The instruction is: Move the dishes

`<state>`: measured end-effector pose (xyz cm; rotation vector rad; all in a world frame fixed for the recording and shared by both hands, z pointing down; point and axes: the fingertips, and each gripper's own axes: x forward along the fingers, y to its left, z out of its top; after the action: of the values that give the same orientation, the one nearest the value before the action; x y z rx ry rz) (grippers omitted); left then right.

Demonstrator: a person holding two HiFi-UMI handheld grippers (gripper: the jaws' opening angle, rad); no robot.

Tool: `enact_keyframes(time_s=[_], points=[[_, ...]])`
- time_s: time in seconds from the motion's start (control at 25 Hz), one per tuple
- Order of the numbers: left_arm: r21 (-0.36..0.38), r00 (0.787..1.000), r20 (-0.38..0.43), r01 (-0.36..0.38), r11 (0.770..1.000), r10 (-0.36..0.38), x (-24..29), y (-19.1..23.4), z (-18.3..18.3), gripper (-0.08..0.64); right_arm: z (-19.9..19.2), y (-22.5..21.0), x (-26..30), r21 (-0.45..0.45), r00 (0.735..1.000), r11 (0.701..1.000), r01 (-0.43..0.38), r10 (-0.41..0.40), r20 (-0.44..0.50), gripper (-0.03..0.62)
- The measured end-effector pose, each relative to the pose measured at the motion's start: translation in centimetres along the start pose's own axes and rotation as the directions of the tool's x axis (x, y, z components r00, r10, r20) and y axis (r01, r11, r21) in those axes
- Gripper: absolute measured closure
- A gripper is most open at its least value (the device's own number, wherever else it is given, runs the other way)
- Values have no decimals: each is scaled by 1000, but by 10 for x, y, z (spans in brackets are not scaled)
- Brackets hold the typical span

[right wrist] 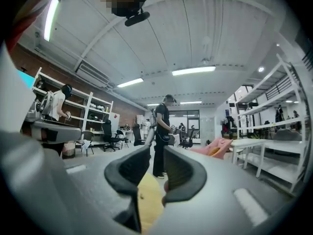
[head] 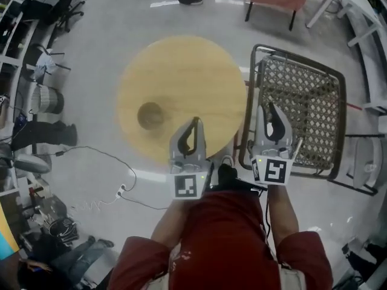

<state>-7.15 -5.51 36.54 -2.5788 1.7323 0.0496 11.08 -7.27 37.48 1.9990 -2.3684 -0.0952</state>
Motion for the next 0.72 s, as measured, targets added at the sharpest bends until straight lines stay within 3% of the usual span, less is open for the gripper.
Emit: enact_keyframes(time_s=[0.36, 0.72], points=[[17, 980, 33, -198, 980, 197, -37, 86, 19, 552, 28, 94, 49, -25, 978, 978, -205, 206, 34, 502], [18, 934, 49, -354, 935, 353, -73, 154, 22, 552, 40, 190, 81, -87, 900, 897, -434, 435, -2, 502]])
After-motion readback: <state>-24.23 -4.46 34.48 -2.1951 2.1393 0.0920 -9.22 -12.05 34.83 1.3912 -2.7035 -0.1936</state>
